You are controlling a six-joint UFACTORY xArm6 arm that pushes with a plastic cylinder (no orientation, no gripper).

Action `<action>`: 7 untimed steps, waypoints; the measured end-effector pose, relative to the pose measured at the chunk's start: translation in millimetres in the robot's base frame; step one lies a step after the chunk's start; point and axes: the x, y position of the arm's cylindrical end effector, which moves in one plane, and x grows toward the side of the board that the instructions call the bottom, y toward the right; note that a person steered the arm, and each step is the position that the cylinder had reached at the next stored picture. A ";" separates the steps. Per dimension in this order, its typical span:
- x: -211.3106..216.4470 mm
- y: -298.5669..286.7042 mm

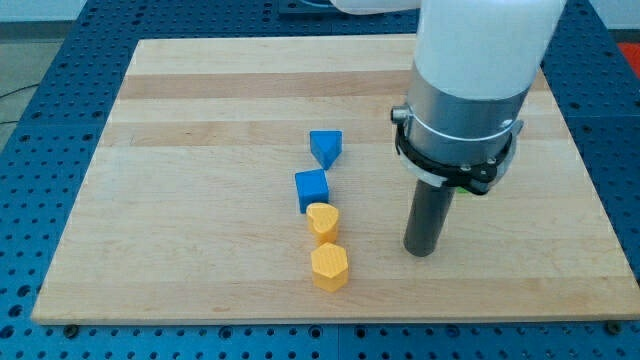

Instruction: Move the arm parallel to the yellow hexagon

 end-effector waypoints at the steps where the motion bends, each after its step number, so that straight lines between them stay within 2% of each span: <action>1: 0.0 2.5; 4: 0.7 28.2; 5: 0.7 101.6; 7: 0.7 124.0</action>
